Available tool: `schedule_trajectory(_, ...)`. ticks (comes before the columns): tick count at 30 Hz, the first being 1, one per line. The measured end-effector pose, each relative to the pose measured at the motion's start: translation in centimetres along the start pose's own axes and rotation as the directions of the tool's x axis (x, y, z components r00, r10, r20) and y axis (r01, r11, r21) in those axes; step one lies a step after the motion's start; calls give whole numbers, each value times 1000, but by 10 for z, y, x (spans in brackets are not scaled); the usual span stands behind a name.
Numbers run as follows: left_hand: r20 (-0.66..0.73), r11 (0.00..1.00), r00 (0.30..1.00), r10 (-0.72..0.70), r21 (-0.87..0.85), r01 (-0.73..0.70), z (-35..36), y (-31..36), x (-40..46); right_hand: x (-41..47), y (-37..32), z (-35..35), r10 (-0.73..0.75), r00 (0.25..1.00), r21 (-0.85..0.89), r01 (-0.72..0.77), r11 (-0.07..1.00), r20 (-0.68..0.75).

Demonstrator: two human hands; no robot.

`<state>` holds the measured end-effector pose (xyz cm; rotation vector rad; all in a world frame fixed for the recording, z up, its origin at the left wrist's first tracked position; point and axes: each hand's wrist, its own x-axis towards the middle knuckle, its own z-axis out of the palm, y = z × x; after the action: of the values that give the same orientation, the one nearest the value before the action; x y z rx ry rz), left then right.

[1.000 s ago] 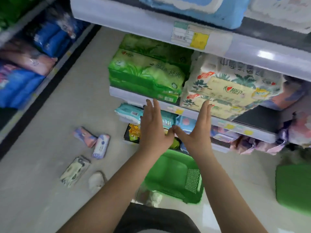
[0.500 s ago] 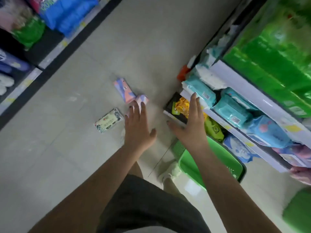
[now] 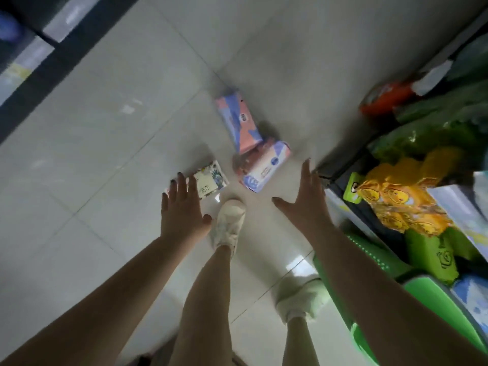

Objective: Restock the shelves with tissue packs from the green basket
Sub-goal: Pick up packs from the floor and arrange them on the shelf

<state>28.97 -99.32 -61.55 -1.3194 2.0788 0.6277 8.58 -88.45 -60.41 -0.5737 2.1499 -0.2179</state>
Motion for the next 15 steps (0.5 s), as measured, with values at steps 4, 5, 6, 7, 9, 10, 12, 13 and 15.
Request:
schedule_trajectory(4, 39, 996, 999, 35, 75, -38, 55, -22, 60, 64, 24, 46, 52, 998, -63, -50, 997, 33)
schedule_trajectory(5, 51, 995, 998, 36, 88, -40, 66, -26, 73, 77, 29, 55, 60, 997, -73, -56, 996, 47)
schedule_trajectory(6, 61, 995, 998, 31, 97, -37, 78, -30, 86, 88, 34, 62, 61, 996, -83, -56, 995, 61)
schedule_trajectory(7, 71, 994, 997, 22, 107, -29, 89, -32, 98, 97, 38, 69, 56, 996, -91, -49, 995, 76)
schedule_trajectory(9, 94, 991, 996, 4, 130, -16, 111, -34, 123, 115, 45, 81, 46, 995, -100, -36, 994, 94)
schedule_trajectory(10, 101, 991, 995, -1, 135, -12, 121, -35, 136, 123, 48, 86, 42, 995, -98, -33, 995, 95)
schedule_trajectory(12, 104, 992, 994, -24, 128, 11, 140, -35, 161, 139, 52, 96, 31, 996, -81, -23, 996, 90)
schedule_trajectory(13, 96, 993, 995, -41, 116, 30, 149, -36, 173, 146, 54, 102, 20, 996, -73, -14, 997, 86)
schedule_trajectory(15, 77, 994, 994, -73, 93, 66, 167, -39, 196, 158, 59, 112, -2, 996, -75, 9, 997, 91)
